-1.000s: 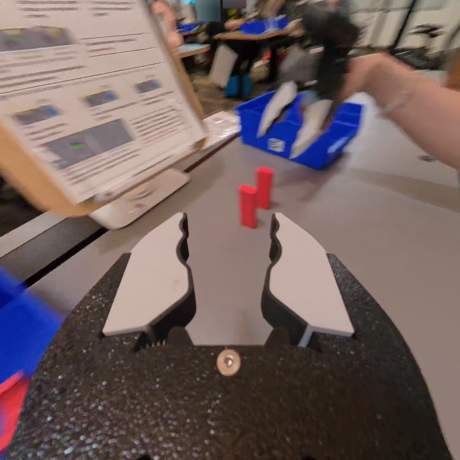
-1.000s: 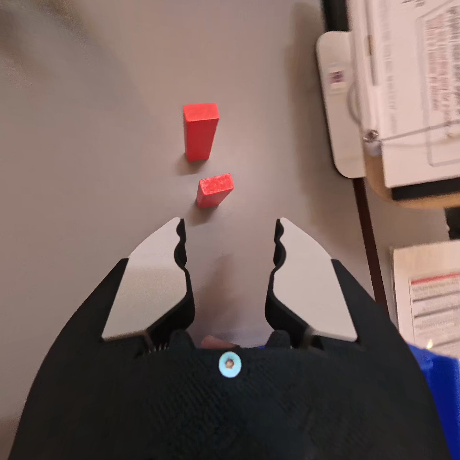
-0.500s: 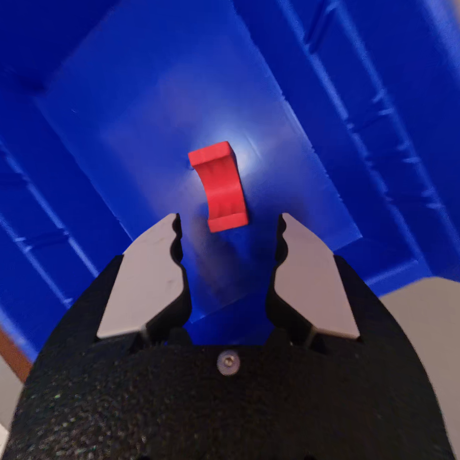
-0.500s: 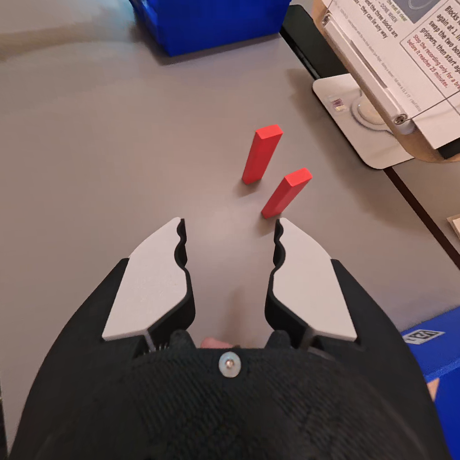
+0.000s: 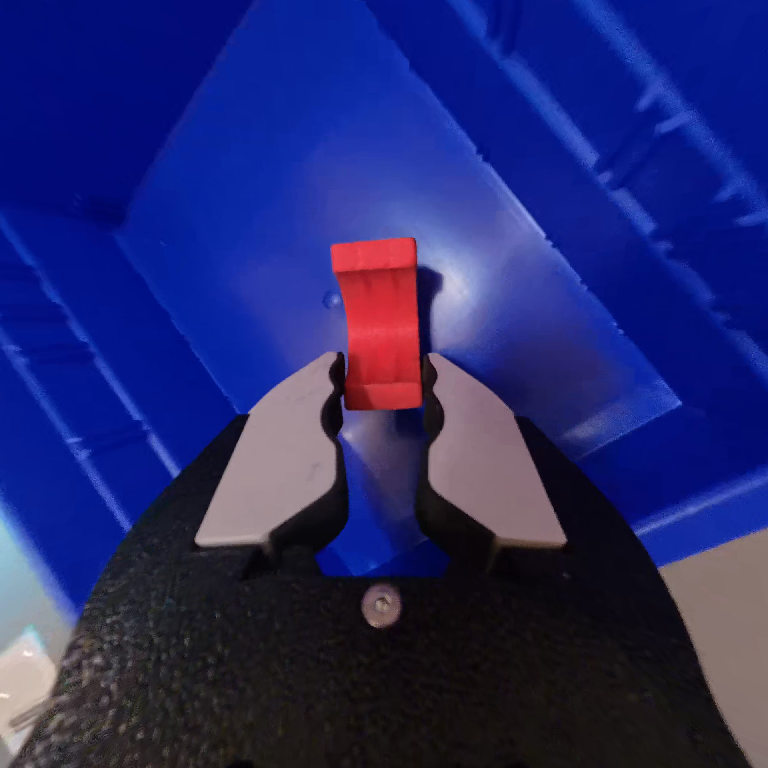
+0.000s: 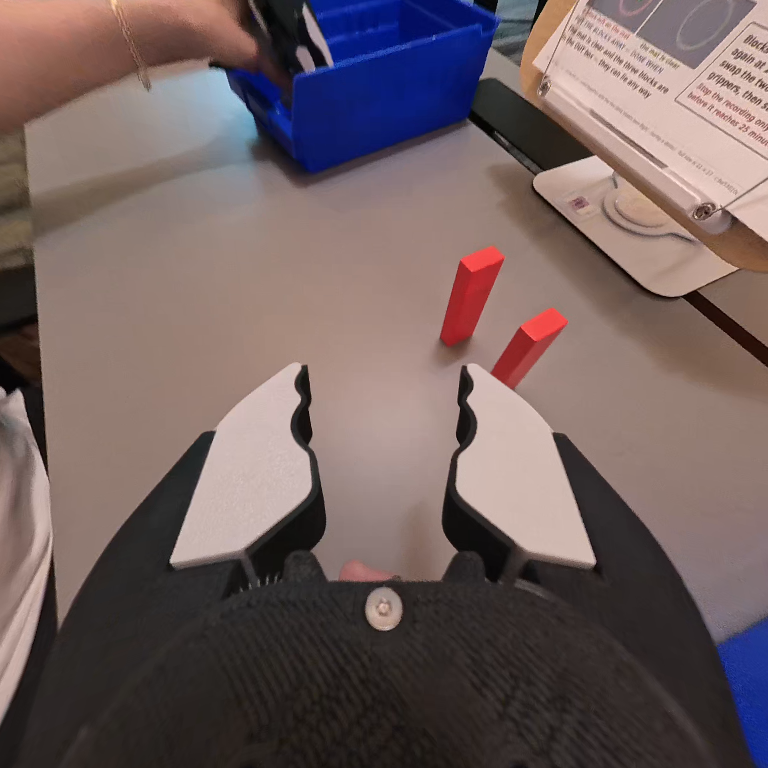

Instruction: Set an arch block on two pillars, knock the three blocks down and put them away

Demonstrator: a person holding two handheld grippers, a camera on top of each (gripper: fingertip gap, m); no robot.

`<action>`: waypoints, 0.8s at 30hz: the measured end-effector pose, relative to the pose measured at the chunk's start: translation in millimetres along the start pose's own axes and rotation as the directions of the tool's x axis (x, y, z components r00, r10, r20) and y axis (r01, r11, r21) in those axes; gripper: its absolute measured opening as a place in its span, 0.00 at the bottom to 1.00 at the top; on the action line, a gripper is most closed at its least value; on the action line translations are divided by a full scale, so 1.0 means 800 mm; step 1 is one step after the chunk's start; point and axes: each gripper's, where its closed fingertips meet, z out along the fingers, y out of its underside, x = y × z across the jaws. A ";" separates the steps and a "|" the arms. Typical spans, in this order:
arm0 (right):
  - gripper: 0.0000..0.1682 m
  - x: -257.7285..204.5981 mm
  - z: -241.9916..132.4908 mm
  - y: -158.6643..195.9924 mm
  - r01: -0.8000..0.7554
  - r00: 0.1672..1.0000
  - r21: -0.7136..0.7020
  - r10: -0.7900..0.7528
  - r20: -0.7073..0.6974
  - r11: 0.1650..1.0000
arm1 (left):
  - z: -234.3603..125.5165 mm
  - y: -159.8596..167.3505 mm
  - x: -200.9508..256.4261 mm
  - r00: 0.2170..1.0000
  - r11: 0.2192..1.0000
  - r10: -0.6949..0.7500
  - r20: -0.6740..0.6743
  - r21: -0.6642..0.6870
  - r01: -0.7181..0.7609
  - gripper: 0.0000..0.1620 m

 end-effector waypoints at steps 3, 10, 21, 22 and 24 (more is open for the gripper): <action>0.44 0.000 0.005 -0.023 -0.072 0.997 0.095 0.074 -0.019 0.993 | -0.039 -0.025 -0.014 0.982 0.985 0.101 0.160 0.120 -0.121 0.22; 0.53 0.018 0.002 -0.110 -0.223 0.970 0.332 0.242 -0.015 0.916 | -0.212 -0.124 0.044 0.801 0.786 0.262 0.539 0.362 -0.501 0.22; 0.47 -0.016 0.082 -0.172 -0.392 0.913 0.278 0.332 0.238 0.877 | -0.275 -0.187 0.260 0.555 0.447 0.379 0.741 0.379 -0.811 0.21; 0.46 -0.021 0.085 -0.169 -0.377 0.916 0.269 0.315 0.247 0.886 | -0.275 -0.189 0.269 0.543 0.432 0.386 0.746 0.374 -0.821 0.21; 0.44 -0.031 0.089 -0.163 -0.341 0.926 0.253 0.277 0.256 0.905 | -0.273 -0.190 0.282 0.541 0.422 0.401 0.739 0.375 -0.826 0.21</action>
